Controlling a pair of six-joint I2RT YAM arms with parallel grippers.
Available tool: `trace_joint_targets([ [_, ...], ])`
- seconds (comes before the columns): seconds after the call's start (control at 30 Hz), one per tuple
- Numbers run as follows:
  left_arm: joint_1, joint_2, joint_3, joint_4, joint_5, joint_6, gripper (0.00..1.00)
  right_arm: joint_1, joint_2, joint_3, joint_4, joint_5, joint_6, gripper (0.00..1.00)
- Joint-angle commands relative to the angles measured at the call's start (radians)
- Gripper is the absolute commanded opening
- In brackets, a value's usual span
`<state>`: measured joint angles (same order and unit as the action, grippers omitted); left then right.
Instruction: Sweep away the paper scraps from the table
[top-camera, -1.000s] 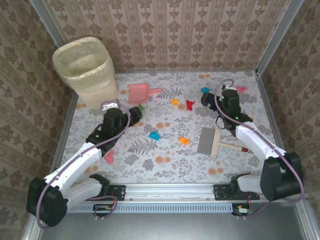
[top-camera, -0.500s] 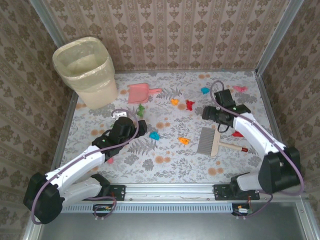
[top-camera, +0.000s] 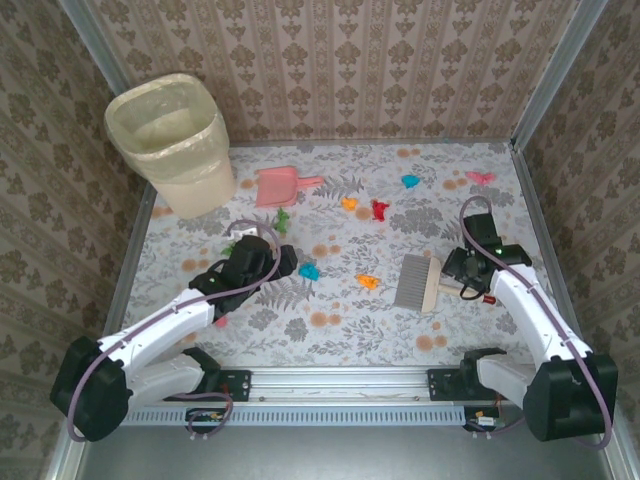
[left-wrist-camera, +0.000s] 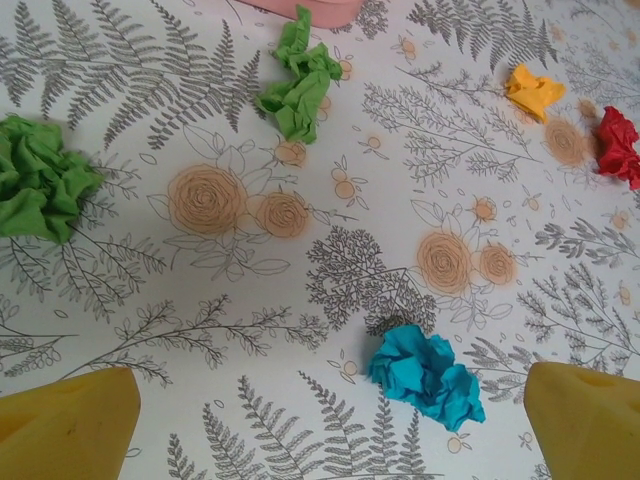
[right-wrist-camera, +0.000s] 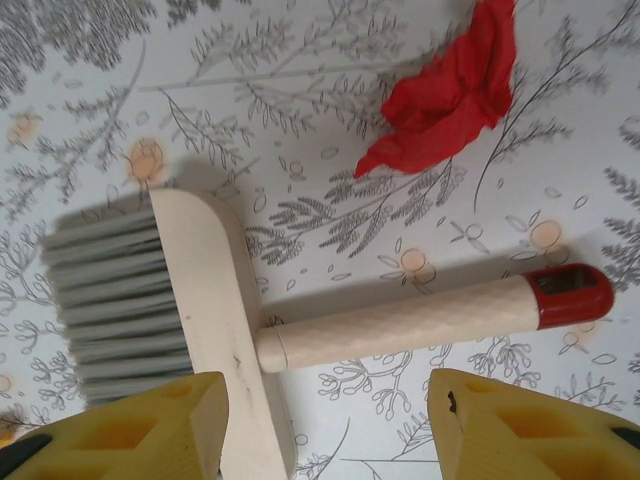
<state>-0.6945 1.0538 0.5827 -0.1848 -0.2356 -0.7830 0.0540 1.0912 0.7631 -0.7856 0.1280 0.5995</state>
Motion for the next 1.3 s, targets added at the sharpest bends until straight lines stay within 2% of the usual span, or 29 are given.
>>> trace_joint_targets([
  [0.0,-0.005,0.0,0.016,-0.015,0.031,-0.018,1.0,0.0,0.048,-0.02,-0.001,-0.067,0.0,0.57],
  [0.17,-0.005,-0.008,0.014,-0.015,0.03,-0.017,1.0,0.007,0.15,-0.001,0.06,-0.135,-0.017,0.54],
  [0.47,-0.006,-0.015,0.014,-0.019,0.022,-0.013,1.0,0.012,0.258,0.016,0.066,-0.012,-0.018,0.38],
  [0.8,-0.005,-0.012,0.013,-0.017,0.027,-0.011,1.0,0.022,0.29,0.011,0.04,0.049,-0.039,0.37],
  [1.27,-0.004,0.0,0.017,-0.015,0.03,-0.009,1.0,0.108,0.322,0.021,-0.004,0.11,-0.045,0.4],
])
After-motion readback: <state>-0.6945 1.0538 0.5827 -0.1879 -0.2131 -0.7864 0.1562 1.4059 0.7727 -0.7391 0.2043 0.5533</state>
